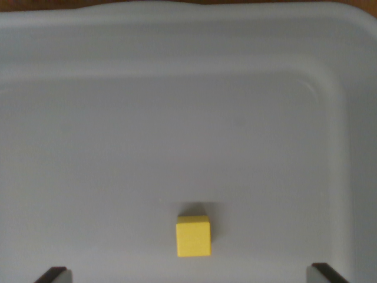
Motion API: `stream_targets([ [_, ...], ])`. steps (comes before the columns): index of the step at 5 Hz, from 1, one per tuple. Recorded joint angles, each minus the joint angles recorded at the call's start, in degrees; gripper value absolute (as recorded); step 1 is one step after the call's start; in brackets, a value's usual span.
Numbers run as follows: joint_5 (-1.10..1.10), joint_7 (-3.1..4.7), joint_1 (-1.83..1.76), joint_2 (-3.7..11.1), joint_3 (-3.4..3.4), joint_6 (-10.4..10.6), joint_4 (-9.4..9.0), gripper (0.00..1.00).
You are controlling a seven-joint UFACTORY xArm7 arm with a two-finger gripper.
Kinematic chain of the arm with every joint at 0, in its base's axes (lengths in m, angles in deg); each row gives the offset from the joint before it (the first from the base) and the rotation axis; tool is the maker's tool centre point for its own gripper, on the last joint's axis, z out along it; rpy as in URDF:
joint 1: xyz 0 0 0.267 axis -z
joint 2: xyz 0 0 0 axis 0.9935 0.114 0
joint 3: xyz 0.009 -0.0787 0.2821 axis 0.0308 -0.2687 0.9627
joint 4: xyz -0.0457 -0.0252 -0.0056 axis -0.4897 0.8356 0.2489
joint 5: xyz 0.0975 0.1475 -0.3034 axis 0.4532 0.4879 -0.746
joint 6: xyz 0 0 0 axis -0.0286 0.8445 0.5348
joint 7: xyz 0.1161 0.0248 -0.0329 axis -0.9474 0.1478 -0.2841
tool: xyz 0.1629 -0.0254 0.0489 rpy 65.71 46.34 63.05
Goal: Pick yellow cube
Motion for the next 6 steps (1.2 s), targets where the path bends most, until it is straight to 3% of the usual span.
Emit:
stream_targets([
  [5,0.04,0.07,0.01,0.05,-0.01,0.2,-0.22,0.0],
  [6,0.13,0.22,0.02,0.16,-0.03,0.8,-0.73,0.0],
])
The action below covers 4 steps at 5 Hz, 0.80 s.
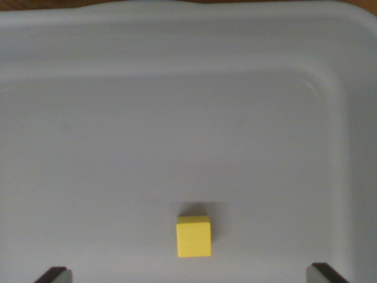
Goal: Pick yellow cube
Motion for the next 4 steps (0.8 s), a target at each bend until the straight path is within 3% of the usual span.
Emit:
stream_targets([
  [3,0.14,0.24,0.02,0.17,-0.04,0.9,-0.78,0.0],
  [4,0.33,0.55,0.05,0.39,-0.09,2.0,-1.8,0.0],
])
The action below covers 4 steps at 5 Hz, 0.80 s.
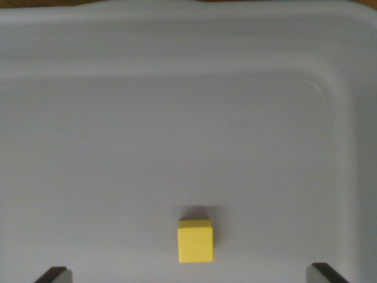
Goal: Pick yellow cube
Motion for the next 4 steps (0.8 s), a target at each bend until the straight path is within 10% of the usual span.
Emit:
stream_targets([
  [4,0.49,0.83,0.08,0.59,-0.13,3.0,-2.72,0.0],
])
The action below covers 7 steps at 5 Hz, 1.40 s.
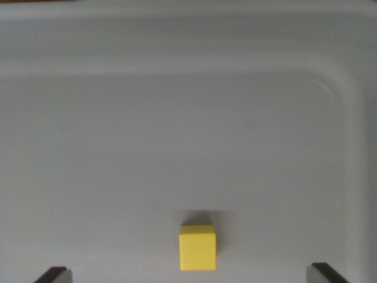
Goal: Pick yellow cube
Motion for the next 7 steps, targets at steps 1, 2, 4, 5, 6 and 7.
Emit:
stream_targets([
  [1,0.0,0.0,0.0,0.0,0.0,0.0,0.0,0.0],
  [2,0.3,0.51,0.05,0.36,-0.08,1.9,-1.67,0.0],
  [4,0.62,1.04,0.1,0.74,-0.16,3.8,-3.41,0.0],
  [5,0.62,1.04,0.1,0.74,-0.16,3.8,-3.41,0.0],
  [6,0.97,1.65,0.15,1.18,-0.26,6.0,-5.4,0.0],
  [7,0.97,1.65,0.15,1.18,-0.26,6.0,-5.4,0.0],
])
